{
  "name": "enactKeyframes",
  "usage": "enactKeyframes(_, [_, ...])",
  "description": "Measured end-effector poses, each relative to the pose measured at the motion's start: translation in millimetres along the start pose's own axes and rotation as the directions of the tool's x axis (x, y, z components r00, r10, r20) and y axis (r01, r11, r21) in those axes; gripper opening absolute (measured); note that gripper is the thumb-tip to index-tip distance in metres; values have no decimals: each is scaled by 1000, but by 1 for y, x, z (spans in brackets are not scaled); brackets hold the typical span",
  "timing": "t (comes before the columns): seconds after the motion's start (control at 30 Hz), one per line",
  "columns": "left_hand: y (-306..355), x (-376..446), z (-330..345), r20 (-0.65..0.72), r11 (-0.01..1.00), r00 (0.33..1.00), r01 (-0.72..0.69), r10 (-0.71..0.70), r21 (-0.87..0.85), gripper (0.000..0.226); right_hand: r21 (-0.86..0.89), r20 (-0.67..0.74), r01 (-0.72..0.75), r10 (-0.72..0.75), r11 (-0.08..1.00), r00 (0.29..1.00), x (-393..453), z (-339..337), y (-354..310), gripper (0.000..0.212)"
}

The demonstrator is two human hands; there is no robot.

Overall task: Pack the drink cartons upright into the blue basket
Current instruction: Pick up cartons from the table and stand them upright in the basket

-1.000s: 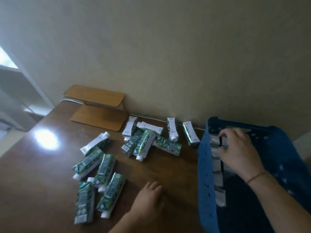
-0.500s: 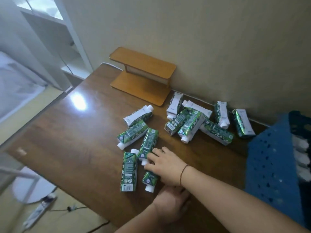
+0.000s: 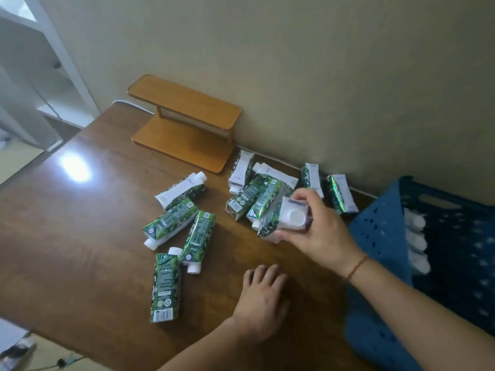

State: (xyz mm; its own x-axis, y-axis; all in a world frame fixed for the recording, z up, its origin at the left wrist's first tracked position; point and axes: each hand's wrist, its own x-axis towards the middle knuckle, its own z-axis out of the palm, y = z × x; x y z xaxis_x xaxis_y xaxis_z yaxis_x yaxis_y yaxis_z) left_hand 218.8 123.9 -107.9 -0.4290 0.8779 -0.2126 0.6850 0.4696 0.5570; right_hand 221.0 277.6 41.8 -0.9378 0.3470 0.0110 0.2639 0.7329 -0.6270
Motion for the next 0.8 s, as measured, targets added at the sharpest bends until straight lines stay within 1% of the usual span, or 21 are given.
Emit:
enactKeyframes(0.07, [20, 18, -7, -47, 989, 998, 28, -35, -148, 54, 174, -180, -16, 48, 985, 983, -17, -42, 4, 62])
enactKeyframes(0.13, [44, 37, -16, -71, 945, 996, 25, -51, -325, 55, 280, -339, -1, 100, 960, 935, -38, -81, 9, 58])
enactKeyframes(0.23, [86, 56, -29, -65, 827, 998, -24, -15, -561, 59, 250, -531, -21, 155, 968, 833, -75, -133, 23, 55])
enactKeyframes(0.3, [113, 65, -35, -55, 711, 998, -66, 38, -700, 62, 201, -603, -106, 208, 974, 770, -101, -158, 37, 56])
enactKeyframes(0.33, [125, 68, -37, -49, 643, 997, -79, 65, -762, 64, 177, -619, -156, 233, 972, 750, -112, -167, 44, 59])
enactKeyframes(0.37, [137, 72, -39, -45, 583, 995, -89, 89, -808, 66, 161, -620, -197, 254, 967, 742, -123, -175, 53, 60])
enactKeyframes(0.4, [147, 77, -39, -43, 543, 993, -95, 108, -834, 69, 151, -604, -234, 277, 960, 748, -133, -180, 62, 58])
enactKeyframes(0.47, [163, 84, -36, -61, 522, 991, -115, 119, -845, 75, 142, -524, -316, 342, 938, 780, -149, -186, 81, 55])
enactKeyframes(0.57, [175, 93, -28, -89, 486, 994, -109, 63, -867, 77, 119, -387, -424, 436, 898, 813, -164, -185, 111, 52])
enactKeyframes(0.7, [181, 95, -19, -144, 443, 989, -142, 28, -885, 70, 20, -203, -433, 428, 901, 881, -159, -158, 144, 51])
enactKeyframes(0.8, [180, 94, -10, -119, 379, 993, -106, -11, -919, 62, -15, -120, -454, 450, 891, 885, -151, -119, 171, 55])
